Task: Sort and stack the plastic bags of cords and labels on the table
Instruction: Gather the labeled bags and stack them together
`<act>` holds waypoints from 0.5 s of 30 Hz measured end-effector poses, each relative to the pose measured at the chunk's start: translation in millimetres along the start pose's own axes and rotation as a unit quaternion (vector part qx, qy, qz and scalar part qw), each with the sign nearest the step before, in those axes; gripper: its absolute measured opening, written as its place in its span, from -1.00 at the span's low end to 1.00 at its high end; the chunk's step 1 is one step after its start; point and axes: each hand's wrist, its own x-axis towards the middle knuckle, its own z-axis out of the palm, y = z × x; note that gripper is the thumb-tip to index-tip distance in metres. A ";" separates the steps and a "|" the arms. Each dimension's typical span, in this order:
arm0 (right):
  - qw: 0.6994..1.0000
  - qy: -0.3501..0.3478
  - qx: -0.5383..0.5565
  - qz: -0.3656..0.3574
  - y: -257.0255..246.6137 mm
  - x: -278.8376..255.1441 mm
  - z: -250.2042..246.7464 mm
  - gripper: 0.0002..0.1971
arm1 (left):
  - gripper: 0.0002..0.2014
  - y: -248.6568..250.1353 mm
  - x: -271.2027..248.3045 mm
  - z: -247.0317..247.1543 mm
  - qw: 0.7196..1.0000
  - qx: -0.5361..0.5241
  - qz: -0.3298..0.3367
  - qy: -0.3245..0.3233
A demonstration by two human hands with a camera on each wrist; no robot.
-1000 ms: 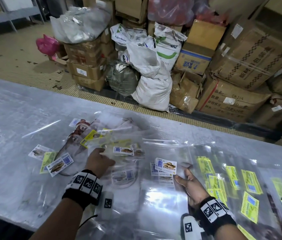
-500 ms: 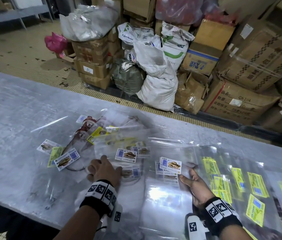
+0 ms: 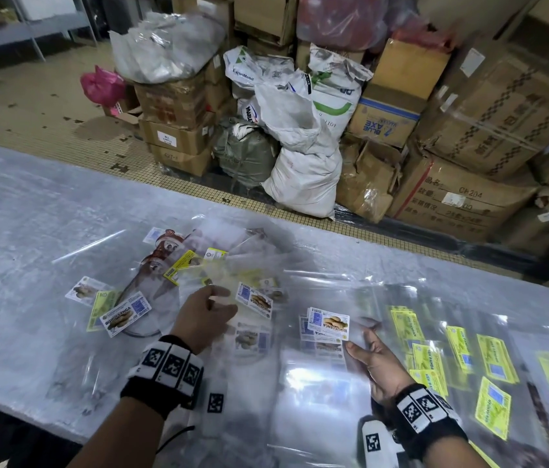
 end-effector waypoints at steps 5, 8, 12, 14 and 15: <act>1.000 0.004 0.002 0.006 -2.0 -3.7 3.6 -0.54 | -0.80 35.8 -16.8 -2.9 0.985 0.121 0.120 -0.036; 1.000 0.011 -0.004 0.004 -2.5 -4.1 7.0 -0.55 | -0.70 64.1 -37.3 7.8 0.974 0.095 0.180 -0.096; 0.999 0.031 -0.010 0.006 -8.4 -8.0 12.5 -0.56 | -0.53 96.0 -60.3 20.4 0.954 -0.023 0.236 -0.185; 0.999 0.037 -0.022 0.016 -9.6 -12.0 16.0 -0.63 | -0.58 95.9 -58.4 29.5 0.955 -0.093 0.221 -0.175; 0.999 0.034 -0.021 0.017 -9.9 -13.2 15.3 -0.60 | -0.64 90.4 -54.2 37.2 0.962 -0.123 0.187 -0.158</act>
